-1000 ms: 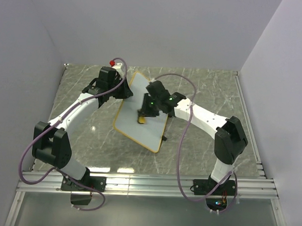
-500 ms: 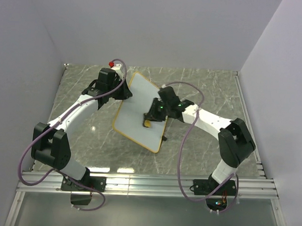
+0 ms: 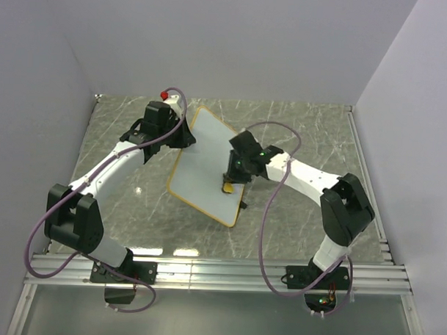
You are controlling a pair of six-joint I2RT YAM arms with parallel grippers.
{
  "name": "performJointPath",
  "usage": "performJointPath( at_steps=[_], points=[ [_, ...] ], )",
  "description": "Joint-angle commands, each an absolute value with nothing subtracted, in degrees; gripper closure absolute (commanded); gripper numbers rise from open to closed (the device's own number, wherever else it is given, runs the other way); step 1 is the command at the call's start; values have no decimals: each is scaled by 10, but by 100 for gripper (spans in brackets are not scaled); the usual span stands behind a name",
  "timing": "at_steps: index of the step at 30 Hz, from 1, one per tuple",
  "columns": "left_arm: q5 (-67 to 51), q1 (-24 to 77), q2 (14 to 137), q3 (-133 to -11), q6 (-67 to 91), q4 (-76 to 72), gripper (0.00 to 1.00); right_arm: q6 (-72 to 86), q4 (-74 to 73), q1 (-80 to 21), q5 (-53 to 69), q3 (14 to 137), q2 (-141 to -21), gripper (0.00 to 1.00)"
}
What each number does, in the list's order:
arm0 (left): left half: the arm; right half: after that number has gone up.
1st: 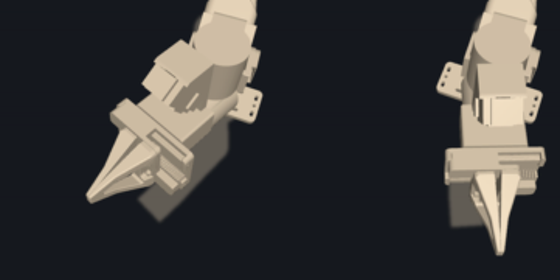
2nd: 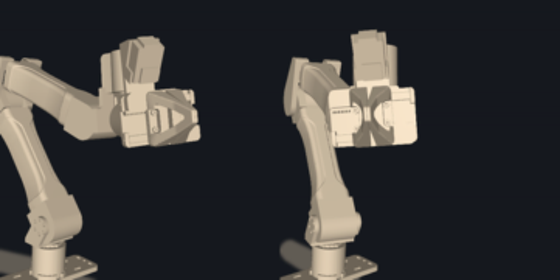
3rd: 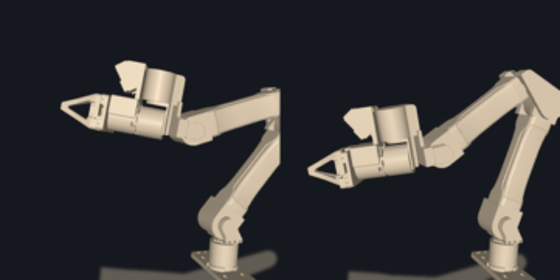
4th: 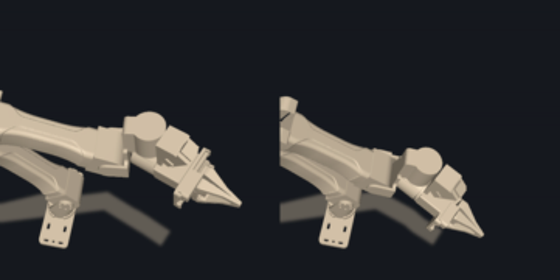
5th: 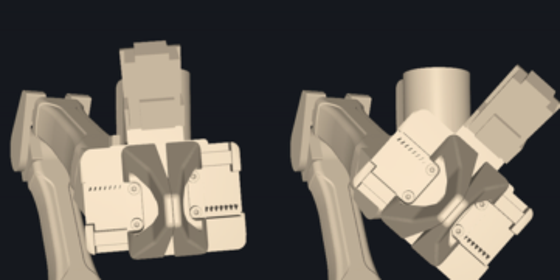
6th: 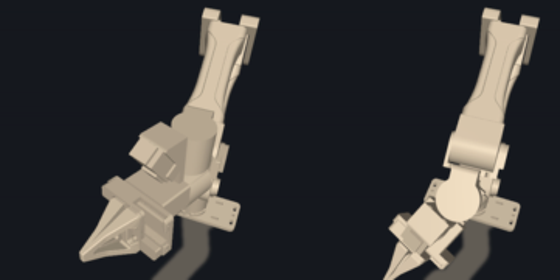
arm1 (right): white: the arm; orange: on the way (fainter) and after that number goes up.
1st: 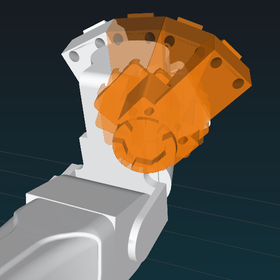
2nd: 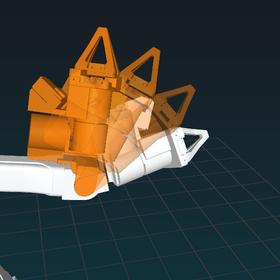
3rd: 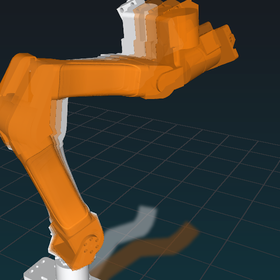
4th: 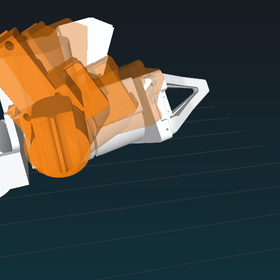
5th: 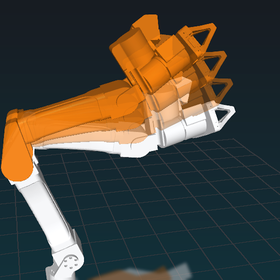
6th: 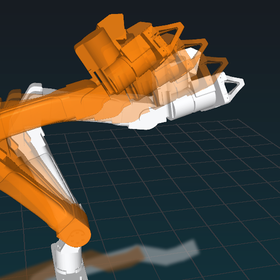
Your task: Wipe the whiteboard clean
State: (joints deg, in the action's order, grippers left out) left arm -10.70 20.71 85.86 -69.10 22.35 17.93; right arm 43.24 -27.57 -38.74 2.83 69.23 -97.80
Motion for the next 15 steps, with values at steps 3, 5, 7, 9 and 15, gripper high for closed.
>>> performJointPath(
  at_steps=[3, 5, 7, 9, 15],
  points=[
    [-156, 250, 863, -651, 181, 324, 100, 405, -237, -478, 95, 814, -973, 100],
    [-149, 249, 860, -651, 183, 324, 100, 419, -211, -478, 102, 817, -964, 100],
    [-147, 249, 857, -650, 183, 324, 100, 426, -196, -476, 98, 811, -953, 100],
    [-142, 249, 854, -649, 184, 324, 100, 428, -197, -469, 91, 795, -949, 100],
    [-134, 249, 857, -656, 187, 328, 100, 468, -204, -395, 48, 690, -892, 100]
  ],
)
